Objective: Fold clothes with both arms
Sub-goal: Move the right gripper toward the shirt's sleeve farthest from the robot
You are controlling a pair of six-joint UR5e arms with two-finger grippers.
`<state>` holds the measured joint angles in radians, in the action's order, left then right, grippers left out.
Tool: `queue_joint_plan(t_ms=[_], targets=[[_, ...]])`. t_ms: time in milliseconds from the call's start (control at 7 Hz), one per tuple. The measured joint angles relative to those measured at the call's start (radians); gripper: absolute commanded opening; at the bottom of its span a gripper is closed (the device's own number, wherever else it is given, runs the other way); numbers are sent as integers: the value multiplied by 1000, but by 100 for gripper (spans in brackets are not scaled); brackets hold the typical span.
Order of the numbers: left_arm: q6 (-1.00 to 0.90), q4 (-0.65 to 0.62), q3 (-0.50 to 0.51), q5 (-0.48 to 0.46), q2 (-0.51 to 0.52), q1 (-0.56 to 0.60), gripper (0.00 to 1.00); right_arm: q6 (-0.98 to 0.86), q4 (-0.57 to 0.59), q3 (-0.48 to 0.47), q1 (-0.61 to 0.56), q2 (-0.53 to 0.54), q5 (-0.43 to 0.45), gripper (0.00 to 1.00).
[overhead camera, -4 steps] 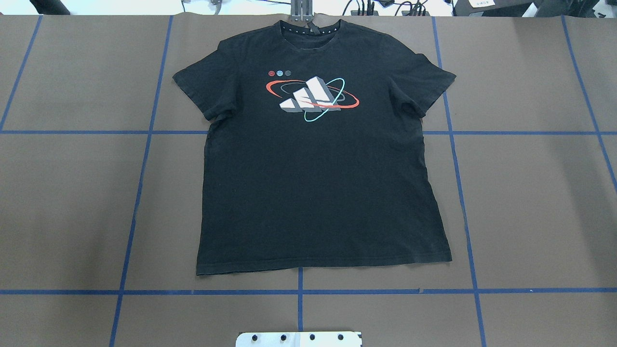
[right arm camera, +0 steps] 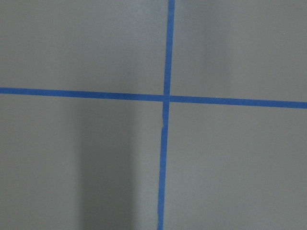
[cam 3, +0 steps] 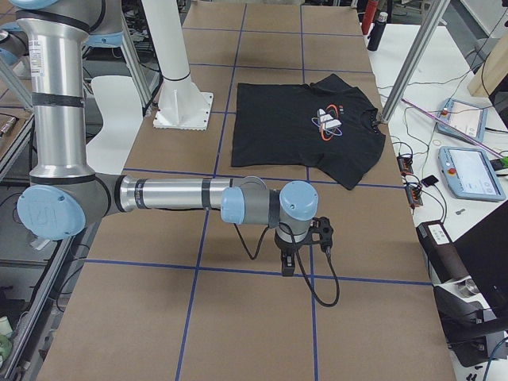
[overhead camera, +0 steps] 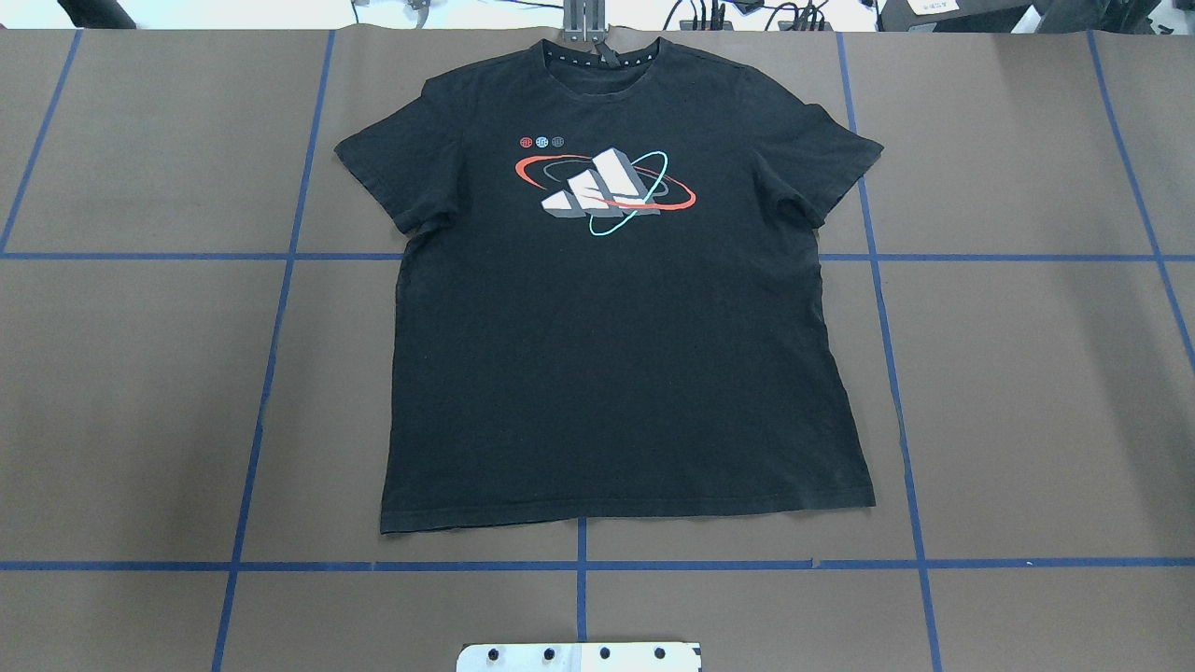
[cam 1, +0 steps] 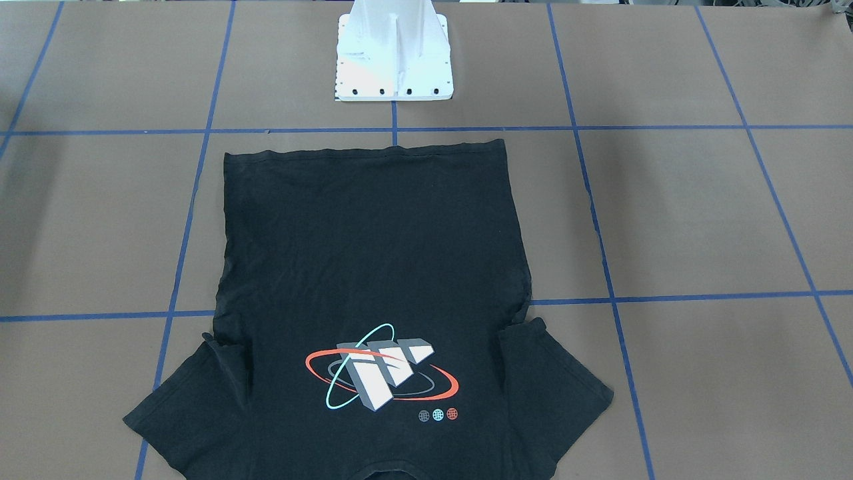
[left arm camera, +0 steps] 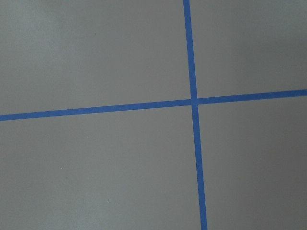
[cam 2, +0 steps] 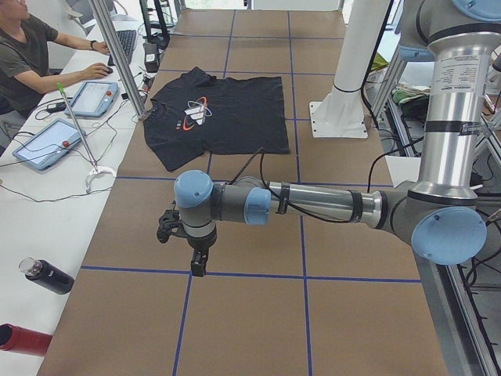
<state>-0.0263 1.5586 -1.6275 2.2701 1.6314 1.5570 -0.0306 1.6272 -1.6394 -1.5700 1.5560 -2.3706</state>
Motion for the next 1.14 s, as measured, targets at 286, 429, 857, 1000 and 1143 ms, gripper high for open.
queue_joint_plan(t_ms=[286,429,857,1000,1143], targets=[[3,2,2,2,111,-2,100,74,-3,5,39,-70,-9,100],[2,16,8,6,162,-9,100,126,-6,7,75,-112,-7,100],[66,256,94,87,227,-80,100,244,-131,82,196,-273,2,100],[165,389,134,107,242,-93,100,335,-258,149,242,-310,2,100],[287,501,185,115,271,-107,100,416,-371,230,275,-358,2,100]])
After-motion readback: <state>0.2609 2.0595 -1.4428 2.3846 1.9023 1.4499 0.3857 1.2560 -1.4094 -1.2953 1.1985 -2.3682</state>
